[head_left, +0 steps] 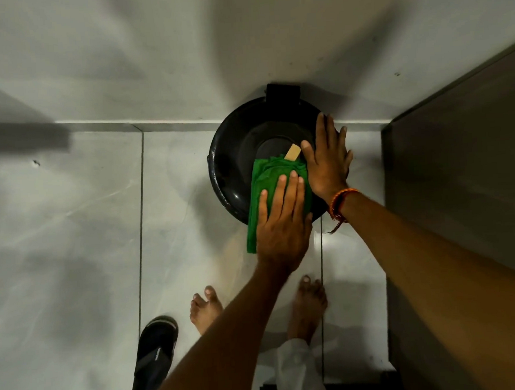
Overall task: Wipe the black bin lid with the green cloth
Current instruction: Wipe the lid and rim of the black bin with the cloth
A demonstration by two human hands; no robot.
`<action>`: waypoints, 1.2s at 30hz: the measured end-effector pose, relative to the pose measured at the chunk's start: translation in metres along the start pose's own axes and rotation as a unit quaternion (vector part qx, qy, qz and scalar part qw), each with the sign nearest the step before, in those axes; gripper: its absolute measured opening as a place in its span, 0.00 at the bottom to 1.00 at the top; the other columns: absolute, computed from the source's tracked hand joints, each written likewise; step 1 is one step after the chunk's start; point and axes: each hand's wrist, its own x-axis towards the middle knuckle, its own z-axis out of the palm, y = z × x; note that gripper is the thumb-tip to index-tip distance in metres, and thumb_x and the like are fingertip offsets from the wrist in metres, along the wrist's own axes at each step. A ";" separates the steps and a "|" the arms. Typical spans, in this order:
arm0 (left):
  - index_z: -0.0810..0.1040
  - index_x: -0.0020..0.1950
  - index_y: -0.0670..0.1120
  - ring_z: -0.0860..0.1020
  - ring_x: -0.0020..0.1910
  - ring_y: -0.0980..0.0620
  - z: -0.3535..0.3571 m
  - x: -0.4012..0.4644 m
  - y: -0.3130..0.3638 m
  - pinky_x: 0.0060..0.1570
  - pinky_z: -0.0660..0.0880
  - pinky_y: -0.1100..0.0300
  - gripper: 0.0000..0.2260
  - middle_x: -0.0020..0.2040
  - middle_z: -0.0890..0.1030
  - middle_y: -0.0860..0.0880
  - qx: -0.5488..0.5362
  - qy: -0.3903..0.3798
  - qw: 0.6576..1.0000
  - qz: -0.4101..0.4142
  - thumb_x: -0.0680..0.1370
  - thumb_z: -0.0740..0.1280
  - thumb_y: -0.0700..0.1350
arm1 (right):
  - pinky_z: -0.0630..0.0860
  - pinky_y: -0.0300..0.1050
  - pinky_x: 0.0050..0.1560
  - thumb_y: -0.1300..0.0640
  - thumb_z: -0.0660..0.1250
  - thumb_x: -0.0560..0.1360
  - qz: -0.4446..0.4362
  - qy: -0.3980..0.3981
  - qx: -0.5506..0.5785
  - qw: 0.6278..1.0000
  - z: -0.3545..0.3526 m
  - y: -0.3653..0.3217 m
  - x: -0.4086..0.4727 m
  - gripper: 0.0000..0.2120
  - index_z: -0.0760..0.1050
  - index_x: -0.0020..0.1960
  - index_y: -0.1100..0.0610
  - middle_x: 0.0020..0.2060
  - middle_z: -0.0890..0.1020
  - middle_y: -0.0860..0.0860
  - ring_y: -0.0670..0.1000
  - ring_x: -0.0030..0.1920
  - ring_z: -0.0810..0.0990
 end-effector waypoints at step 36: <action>0.31 0.81 0.59 0.42 0.84 0.49 -0.006 -0.066 -0.053 0.81 0.46 0.44 0.30 0.84 0.36 0.56 -0.209 -0.042 0.952 -0.220 0.85 0.46 0.61 | 0.48 0.74 0.76 0.44 0.51 0.84 0.001 0.049 -0.021 0.999 0.018 0.001 0.001 0.30 0.48 0.83 0.51 0.83 0.51 0.54 0.63 0.82 0.46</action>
